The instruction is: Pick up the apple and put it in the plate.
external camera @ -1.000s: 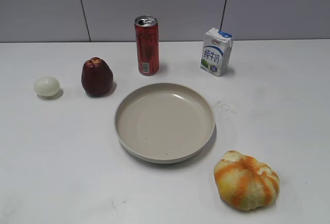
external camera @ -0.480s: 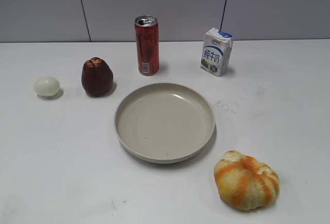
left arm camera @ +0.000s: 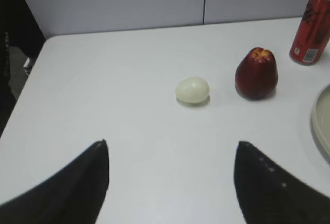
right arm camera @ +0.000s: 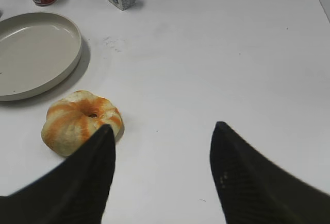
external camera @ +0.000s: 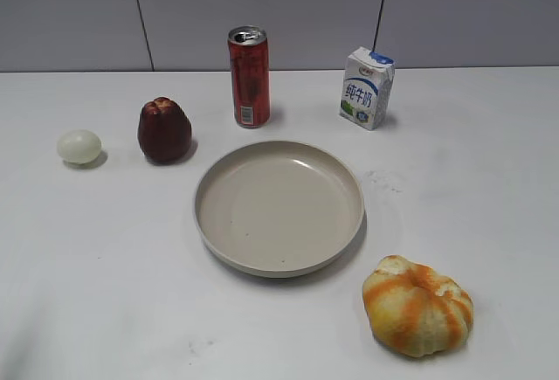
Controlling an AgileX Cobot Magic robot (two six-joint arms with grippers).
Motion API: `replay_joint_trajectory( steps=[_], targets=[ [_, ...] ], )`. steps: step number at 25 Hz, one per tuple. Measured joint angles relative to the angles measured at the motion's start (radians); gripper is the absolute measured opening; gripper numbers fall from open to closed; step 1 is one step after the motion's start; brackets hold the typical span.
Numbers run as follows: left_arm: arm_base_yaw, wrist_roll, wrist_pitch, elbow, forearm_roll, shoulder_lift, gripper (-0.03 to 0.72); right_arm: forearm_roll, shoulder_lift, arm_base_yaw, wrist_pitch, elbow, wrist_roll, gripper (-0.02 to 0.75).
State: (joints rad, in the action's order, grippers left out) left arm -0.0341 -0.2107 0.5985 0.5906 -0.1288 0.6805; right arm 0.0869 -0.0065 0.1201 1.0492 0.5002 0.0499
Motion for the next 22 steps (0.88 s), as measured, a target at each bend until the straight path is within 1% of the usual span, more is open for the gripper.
replay_joint_trajectory(
  steps=[4, 8, 11, 14, 18, 20, 22],
  targets=[
    [-0.001, -0.068, 0.031, 0.107, -0.06, 0.246, 0.646, 0.0, 0.0, 0.0, 0.0, 0.0, 0.0, 0.445],
    [-0.001, -0.106, 0.094, 0.268, -0.147, 0.47, 0.652, 0.0, 0.0, 0.0, 0.0, 0.0, 0.0, 0.445],
    [-0.017, -0.124, 0.155, 0.416, -0.164, 0.633, 0.646, 0.0, 0.0, 0.0, 0.0, 0.0, 0.0, 0.445],
    [-0.066, -0.128, 0.203, 0.562, -0.165, 0.767, 0.641, 0.0, 0.0, 0.0, 0.0, 0.0, 0.0, 0.445],
    [-0.167, -0.13, 0.22, 0.737, -0.142, 0.924, 0.632, 0.0, 0.0, 0.0, 0.0, 0.0, 0.0, 0.445],
    [-0.217, -0.122, 0.231, 0.825, -0.112, 0.998, 0.629, 0.0, 0.0, 0.0, 0.0, 0.0, 0.0, 0.445],
    [-0.264, -0.088, 0.253, 0.903, -0.072, 1.079, 0.626, 0.0, 0.0, 0.0, 0.0, 0.0, 0.0, 0.445]
  ],
)
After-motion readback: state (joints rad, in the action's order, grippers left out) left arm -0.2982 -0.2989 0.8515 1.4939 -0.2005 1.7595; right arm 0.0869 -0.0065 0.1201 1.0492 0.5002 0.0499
